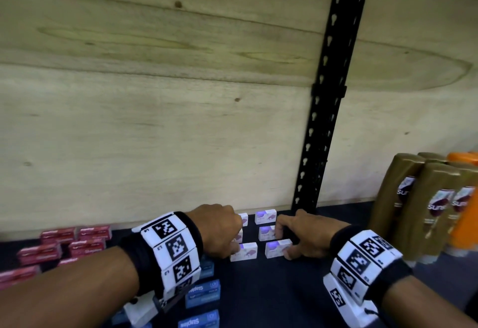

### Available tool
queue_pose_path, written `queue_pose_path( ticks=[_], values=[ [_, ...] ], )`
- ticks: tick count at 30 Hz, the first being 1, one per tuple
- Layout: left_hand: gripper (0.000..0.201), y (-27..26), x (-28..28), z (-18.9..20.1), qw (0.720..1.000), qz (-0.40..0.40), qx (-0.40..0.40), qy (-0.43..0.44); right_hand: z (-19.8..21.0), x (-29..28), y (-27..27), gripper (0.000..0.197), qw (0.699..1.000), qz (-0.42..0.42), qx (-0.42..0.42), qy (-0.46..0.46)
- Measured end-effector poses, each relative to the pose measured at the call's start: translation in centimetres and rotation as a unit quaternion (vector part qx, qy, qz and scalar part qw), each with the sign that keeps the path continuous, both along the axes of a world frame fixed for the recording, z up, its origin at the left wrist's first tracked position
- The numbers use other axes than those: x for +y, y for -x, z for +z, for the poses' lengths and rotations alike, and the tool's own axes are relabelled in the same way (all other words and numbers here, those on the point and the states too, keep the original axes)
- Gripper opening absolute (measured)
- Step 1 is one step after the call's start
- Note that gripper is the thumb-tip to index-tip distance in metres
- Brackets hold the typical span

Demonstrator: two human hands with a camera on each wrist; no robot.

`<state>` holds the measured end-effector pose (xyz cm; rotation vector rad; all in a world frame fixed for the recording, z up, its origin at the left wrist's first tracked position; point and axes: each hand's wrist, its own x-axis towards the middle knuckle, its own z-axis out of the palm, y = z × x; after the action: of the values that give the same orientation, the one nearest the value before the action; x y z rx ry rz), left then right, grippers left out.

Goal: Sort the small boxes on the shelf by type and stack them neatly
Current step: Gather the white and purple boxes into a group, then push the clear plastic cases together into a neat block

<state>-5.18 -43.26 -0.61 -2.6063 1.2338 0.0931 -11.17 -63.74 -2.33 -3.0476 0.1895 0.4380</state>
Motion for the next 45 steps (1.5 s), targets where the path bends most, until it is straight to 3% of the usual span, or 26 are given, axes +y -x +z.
queue_pose_path(
  ticks=[5, 11, 21, 33, 41, 45],
  values=[
    [0.042, -0.2, 0.7, 0.5, 1.0, -0.006, -0.02, 0.001, 0.6, 0.4, 0.4, 0.034, 0.999, -0.012, -0.041, -0.018],
    [0.038, -0.2, 3.3, 1.5, 1.0, 0.017, -0.018, 0.015, 1.7, 2.4, -0.1, 0.037, 0.993, 0.034, -0.112, -0.016],
    [0.043, 0.9, 14.1, 3.1, 0.986, 0.156, -0.017, 0.061, 3.6, 11.5, -3.1, 0.034, 0.977, 0.182, -0.106, -0.039],
    [0.033, 7.8, 29.5, 3.4, 0.933, 0.338, -0.058, 0.11, 4.6, 27.0, -3.4, 0.03, 0.922, 0.373, -0.094, -0.052],
    [0.03, 11.9, 40.3, 1.7, 0.882, 0.417, -0.068, 0.208, 3.9, 35.7, -2.0, 0.035, 0.899, 0.425, -0.08, -0.074],
    [0.03, 13.1, 44.7, -0.5, 0.859, 0.456, -0.091, 0.215, 2.9, 40.1, -1.3, 0.034, 0.891, 0.438, -0.081, -0.087]
  ],
)
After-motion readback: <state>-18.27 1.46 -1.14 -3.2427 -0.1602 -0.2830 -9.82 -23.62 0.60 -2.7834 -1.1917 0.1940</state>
